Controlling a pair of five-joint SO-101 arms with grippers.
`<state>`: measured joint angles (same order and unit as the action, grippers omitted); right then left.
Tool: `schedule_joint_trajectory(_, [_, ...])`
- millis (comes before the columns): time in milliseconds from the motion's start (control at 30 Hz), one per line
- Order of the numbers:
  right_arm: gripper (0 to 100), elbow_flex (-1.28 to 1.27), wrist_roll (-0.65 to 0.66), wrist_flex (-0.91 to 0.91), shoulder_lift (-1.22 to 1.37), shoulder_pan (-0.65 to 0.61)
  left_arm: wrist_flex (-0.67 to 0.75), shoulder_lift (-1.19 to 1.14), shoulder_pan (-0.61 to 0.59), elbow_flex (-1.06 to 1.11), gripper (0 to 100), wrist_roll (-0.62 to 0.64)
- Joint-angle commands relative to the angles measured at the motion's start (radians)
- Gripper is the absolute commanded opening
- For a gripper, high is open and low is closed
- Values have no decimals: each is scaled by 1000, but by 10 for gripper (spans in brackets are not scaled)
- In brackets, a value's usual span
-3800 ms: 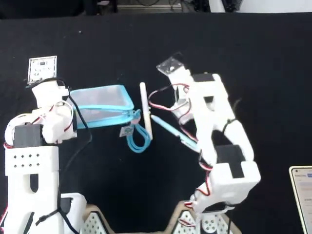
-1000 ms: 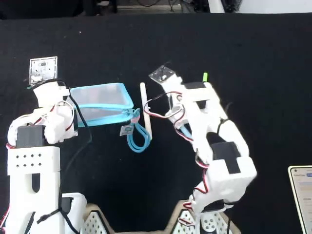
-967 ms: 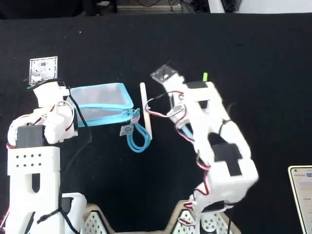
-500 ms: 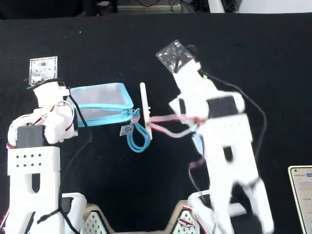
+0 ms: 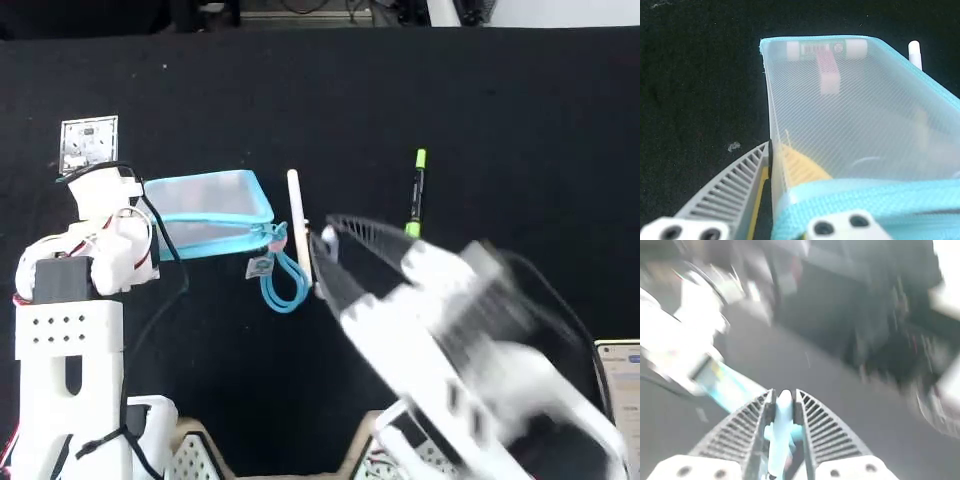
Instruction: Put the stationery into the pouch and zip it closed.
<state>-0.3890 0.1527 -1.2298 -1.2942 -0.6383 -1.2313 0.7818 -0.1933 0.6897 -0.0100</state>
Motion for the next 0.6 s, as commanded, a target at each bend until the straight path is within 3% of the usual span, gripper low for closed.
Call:
schedule_joint_trajectory(0, [12, -2, -9, 138, -105, -161, 0, -6, -16, 27, 30, 15])
schedule_joint_trajectory(167, [13, -163, -9, 373, -163, -236, 0, -6, -16, 27, 30, 15])
schedule_joint_trajectory(433, [12, -565, -2, 924, -180, -233, 0, -6, -16, 27, 30, 15])
schedule_joint_trajectory(567, [12, -677, 0, 996, -180, -233, -2, -6, -16, 27, 30, 15])
